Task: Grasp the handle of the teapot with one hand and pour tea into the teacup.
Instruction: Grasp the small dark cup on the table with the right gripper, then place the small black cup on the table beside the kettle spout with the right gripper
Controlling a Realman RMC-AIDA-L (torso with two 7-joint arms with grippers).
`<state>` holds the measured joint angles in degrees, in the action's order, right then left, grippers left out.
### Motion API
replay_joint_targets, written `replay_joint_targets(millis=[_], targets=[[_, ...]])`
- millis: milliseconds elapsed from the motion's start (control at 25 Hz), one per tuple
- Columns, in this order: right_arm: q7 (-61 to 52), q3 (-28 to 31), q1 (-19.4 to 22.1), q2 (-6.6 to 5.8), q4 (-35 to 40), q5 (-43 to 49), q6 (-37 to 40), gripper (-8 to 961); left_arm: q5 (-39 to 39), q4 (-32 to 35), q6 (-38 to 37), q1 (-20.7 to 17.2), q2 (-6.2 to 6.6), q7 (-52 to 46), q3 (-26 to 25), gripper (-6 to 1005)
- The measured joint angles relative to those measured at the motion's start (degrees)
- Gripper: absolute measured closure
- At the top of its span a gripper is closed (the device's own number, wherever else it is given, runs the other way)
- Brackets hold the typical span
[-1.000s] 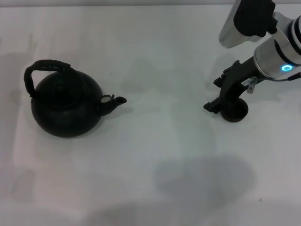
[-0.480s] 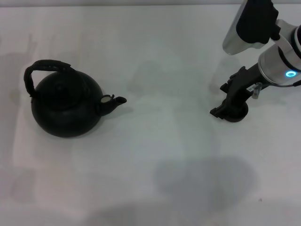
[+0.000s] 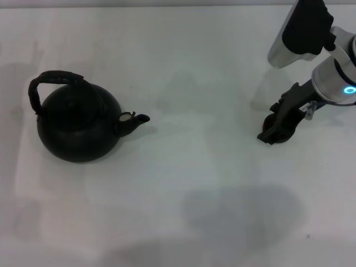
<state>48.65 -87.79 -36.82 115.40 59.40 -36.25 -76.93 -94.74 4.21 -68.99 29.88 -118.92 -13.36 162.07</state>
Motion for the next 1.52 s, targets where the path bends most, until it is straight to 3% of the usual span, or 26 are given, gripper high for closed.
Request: replay_joint_targets(millis=[720, 920, 1160, 1360, 1520], targets=[[-0.9, 0.0, 0.0, -0.01, 1.7, 0.5, -3.4, 139, 0.1, 0.2, -0.1, -0.3, 0.00, 0.0, 0.0, 111], [-0.9, -0.4, 0.1, 0.09, 5.6, 0.2, -5.4, 222, 0.0, 0.0, -0.1, -0.4, 0.00, 0.0, 0.0, 111], [-0.9, -7.6, 0.0, 0.43, 10.6, -1.4, -6.7, 219, 0.0, 0.0, -0.1, -0.1, 0.00, 0.0, 0.0, 111], [-0.9, -13.9, -1.6, 0.64, 10.8, -3.8, -5.5, 216, 0.1, 0.0, -0.3, 0.1, 0.08, 0.0, 0.0, 111], [-1.0, -15.7, -2.4, 0.75, 10.5, -4.7, -4.6, 213, 0.3, 0.0, -0.3, 0.2, 0.09, 0.0, 0.0, 112]])
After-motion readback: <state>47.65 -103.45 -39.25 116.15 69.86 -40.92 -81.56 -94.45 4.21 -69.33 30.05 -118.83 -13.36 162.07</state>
